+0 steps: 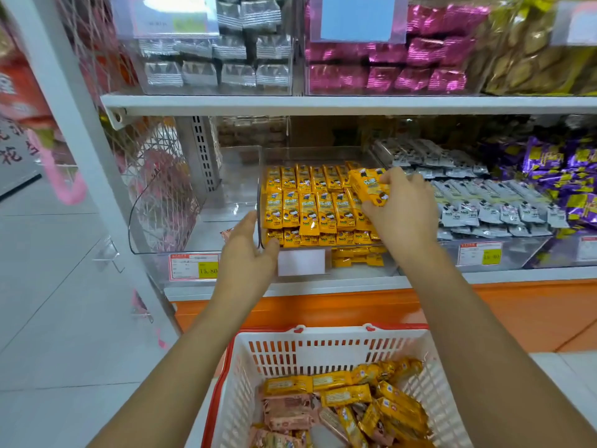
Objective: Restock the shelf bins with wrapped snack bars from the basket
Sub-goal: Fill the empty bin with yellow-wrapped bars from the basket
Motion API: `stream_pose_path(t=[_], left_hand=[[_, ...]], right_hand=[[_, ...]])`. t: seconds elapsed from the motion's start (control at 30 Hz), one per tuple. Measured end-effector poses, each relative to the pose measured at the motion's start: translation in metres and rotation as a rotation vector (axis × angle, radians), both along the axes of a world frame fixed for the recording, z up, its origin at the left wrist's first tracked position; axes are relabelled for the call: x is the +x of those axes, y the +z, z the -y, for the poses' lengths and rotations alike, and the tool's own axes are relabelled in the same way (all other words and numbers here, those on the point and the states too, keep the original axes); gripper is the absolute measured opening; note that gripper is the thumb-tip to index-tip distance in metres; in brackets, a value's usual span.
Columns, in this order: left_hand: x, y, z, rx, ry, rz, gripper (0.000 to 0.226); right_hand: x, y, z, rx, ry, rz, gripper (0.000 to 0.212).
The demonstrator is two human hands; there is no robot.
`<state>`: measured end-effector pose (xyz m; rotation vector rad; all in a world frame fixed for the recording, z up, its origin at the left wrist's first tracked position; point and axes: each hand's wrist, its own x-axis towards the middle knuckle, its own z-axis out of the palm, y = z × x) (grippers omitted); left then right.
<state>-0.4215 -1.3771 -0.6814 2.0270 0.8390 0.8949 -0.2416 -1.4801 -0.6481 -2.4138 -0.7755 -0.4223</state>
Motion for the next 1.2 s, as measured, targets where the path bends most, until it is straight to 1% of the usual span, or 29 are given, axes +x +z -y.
stream_pose_path(t=[0.07, 0.13, 0.23, 0.27, 0.33, 0.43, 0.5, 0.57, 0.63, 0.7, 0.73, 0.77, 0.83, 0.97, 1.03, 1.13, 1.2], left_hand=[[0.004, -0.004, -0.005, -0.018, -0.014, -0.046, 0.041], [0.006, -0.008, -0.011, 0.0, -0.048, -0.069, 0.04], [0.008, -0.009, -0.019, 0.003, -0.069, -0.083, 0.041], [0.008, -0.009, -0.02, -0.002, -0.074, -0.088, 0.041], [0.008, -0.011, -0.022, -0.015, -0.085, -0.078, 0.039], [0.008, -0.014, -0.025, 0.001, -0.099, -0.067, 0.038], [0.008, -0.015, -0.026, 0.002, -0.109, -0.057, 0.04], [0.007, -0.015, -0.028, 0.002, -0.126, -0.039, 0.042], [0.006, -0.017, -0.03, 0.022, -0.135, -0.02, 0.04], [0.006, -0.018, -0.031, 0.026, -0.136, -0.007, 0.04], [0.006, -0.019, -0.032, 0.023, -0.132, -0.001, 0.04], [0.006, -0.019, -0.032, 0.021, -0.129, 0.008, 0.04], [0.006, -0.02, -0.033, 0.027, -0.128, 0.025, 0.042], [0.007, -0.022, -0.038, 0.039, -0.128, 0.05, 0.044], [0.007, -0.023, -0.039, 0.039, -0.121, 0.053, 0.044], [0.007, -0.024, -0.041, 0.052, -0.124, 0.069, 0.043], [0.005, -0.024, -0.041, 0.057, -0.149, 0.068, 0.044]], right_hand=[[0.009, 0.002, -0.015, -0.137, -0.036, 0.004, 0.049], [0.015, -0.001, -0.026, -0.225, -0.055, 0.003, 0.047], [0.02, -0.01, -0.038, -0.208, -0.078, -0.045, 0.038], [0.021, -0.011, -0.04, -0.192, -0.079, -0.095, 0.039], [0.025, -0.01, -0.041, -0.136, -0.072, -0.263, 0.042], [0.036, 0.003, -0.041, -0.014, -0.066, -0.533, 0.028], [0.042, 0.013, -0.039, 0.004, -0.073, -0.613, 0.024], [0.047, 0.019, -0.039, -0.013, -0.052, -0.595, 0.026], [0.051, 0.02, -0.042, -0.01, -0.01, -0.505, 0.03], [0.049, 0.023, -0.052, 0.043, 0.006, -0.46, 0.044], [0.048, 0.025, -0.059, 0.023, 0.024, -0.449, 0.048], [0.044, 0.026, -0.069, -0.008, 0.048, -0.445, 0.048], [0.038, 0.029, -0.091, -0.064, 0.084, -0.47, 0.04], [0.028, 0.023, -0.142, -0.06, 0.118, -0.469, 0.031], [0.022, 0.02, -0.163, -0.091, 0.141, -0.463, 0.035], [0.012, 0.015, -0.186, -0.097, 0.242, -0.5, 0.048], [0.007, 0.011, -0.192, -0.068, 0.293, -0.485, 0.047]])
